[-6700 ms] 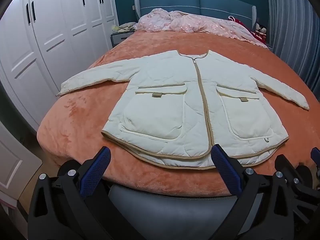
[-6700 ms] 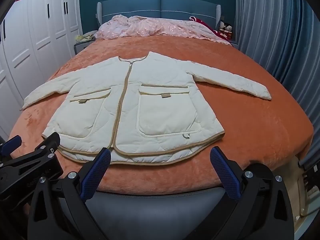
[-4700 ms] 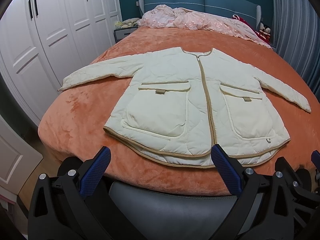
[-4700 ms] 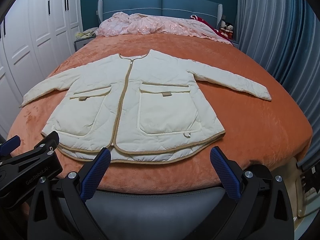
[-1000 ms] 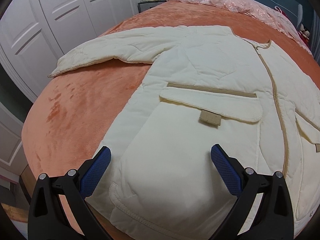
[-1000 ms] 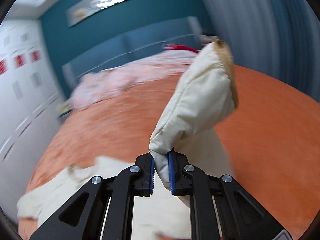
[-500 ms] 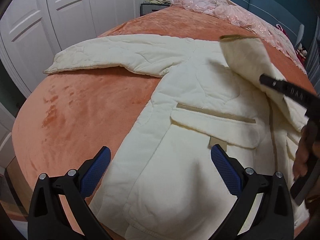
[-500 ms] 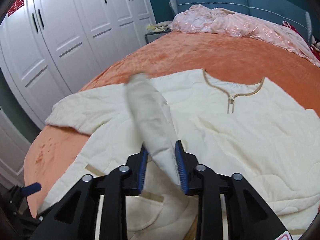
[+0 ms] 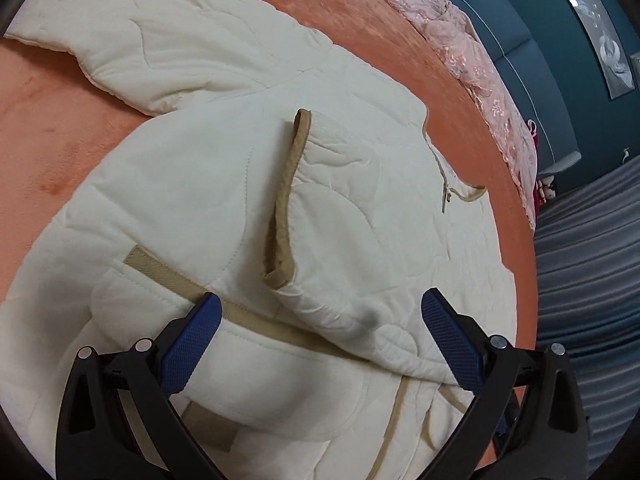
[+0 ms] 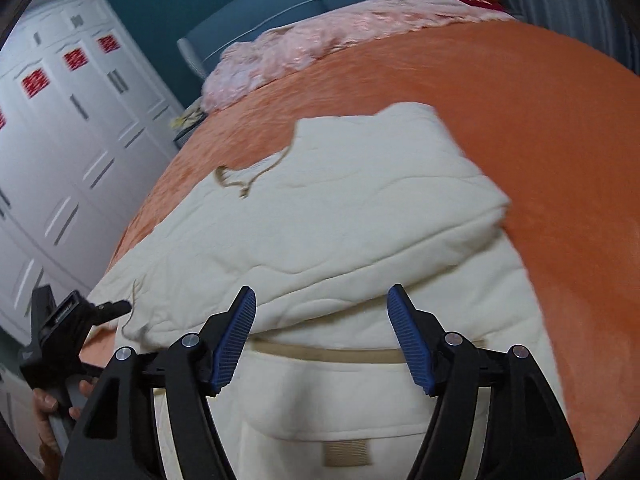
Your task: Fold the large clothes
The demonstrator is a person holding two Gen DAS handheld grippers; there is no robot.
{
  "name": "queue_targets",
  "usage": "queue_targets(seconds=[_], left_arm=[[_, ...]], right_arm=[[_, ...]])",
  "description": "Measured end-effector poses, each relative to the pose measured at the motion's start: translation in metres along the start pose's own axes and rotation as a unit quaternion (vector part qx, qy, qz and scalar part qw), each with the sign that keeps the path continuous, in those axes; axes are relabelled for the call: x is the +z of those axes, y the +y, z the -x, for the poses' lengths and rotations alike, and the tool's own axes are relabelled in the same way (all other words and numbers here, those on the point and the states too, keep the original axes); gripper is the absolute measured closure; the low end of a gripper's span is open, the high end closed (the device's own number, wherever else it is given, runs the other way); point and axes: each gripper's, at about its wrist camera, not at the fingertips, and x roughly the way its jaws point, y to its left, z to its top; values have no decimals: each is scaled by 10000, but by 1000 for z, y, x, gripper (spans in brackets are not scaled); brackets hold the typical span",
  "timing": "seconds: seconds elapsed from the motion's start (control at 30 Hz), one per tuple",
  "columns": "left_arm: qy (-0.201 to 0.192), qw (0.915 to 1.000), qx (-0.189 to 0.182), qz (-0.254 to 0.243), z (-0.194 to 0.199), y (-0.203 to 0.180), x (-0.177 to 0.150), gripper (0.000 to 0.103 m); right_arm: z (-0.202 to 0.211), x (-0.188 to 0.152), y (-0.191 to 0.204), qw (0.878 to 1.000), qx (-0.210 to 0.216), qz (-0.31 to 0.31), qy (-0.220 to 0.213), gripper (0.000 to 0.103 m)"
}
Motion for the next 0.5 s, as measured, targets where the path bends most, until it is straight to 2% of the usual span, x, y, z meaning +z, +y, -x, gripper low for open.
queue_targets(seconds=[0.03, 0.07, 0.1, 0.13, 0.17, 0.2, 0.23, 0.27, 0.3, 0.37, 0.43, 0.47, 0.5], left_arm=[[9, 10000, -54, 64, -2, -2, 3, 23], [5, 9999, -66, 97, -4, -6, 6, 45], [-4, 10000, -3, 80, -5, -8, 10, 52], [-84, 9999, 122, -19, -4, -14, 14, 71], [-196, 9994, 229, -196, -3, -21, 19, 94], [-292, 9982, 296, -432, 0, -29, 25, 95], [-413, 9965, 322, -652, 4, -39, 31, 95], [-568, 9941, 328, -867, 9, -49, 37, 96], [-738, 9910, 323, -1072, 16, -58, 42, 96], [-1122, 9835, 268, -1395, 33, -75, 54, 97], [-1527, 9740, 211, -1662, 49, -88, 60, 97], [-1670, 9696, 272, -1769, 52, -90, 61, 97], [-1720, 9668, 389, -1848, 50, -88, 60, 97]], right_arm=[[-2, 3, -10, 9999, -74, -132, -41, 36], [-6, 7, -18, 9996, -170, -233, -70, 36], [-12, 12, -25, 9990, -299, -327, -68, 36], [-17, 16, -31, 9985, -390, -381, -44, 36], [-23, 20, -35, 9982, -419, -434, -31, 37], [-29, 26, -38, 9980, -390, -499, -47, 45], [-32, 32, -39, 9979, -359, -546, -47, 62], [-36, 39, -37, 9976, -310, -609, -47, 73], [-34, 45, -35, 9973, -148, -700, -176, 89], [-13, 54, -19, 9948, 123, -614, -798, 92], [1, 58, 3, 9924, 31, -165, -1219, 92], [-3, 56, 11, 9924, -101, 80, -1225, 92], [-13, 53, 12, 9939, -249, 234, -1050, 92]])
